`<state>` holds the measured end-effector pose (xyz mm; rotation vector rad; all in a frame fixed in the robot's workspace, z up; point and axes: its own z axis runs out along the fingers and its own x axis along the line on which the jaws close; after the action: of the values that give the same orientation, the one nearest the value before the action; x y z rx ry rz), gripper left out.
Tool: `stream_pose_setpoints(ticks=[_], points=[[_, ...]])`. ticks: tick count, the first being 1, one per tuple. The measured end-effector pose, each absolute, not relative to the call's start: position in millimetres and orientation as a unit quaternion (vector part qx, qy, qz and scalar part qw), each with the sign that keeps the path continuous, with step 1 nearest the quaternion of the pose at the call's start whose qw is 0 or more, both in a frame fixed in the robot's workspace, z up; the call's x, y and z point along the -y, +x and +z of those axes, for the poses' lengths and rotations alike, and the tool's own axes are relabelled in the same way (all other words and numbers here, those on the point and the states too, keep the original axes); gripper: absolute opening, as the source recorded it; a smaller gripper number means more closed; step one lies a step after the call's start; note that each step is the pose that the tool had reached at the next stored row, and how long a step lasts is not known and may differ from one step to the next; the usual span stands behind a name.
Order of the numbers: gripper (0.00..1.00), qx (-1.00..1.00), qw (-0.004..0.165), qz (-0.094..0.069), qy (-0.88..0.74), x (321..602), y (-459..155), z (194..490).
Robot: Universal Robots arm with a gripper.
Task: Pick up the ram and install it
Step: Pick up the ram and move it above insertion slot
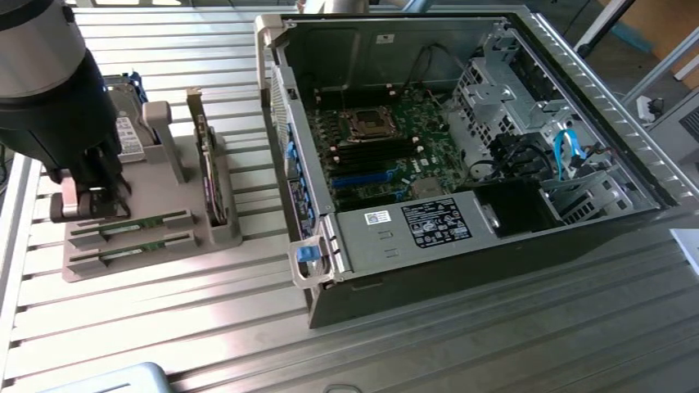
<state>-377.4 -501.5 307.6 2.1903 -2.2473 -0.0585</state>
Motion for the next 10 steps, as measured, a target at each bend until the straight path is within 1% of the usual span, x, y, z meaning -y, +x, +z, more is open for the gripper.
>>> stream_pose_setpoints(ticks=[10], points=[[0.30, 0.716, 0.002, -0.019, 0.698, 502, -377, 292]])
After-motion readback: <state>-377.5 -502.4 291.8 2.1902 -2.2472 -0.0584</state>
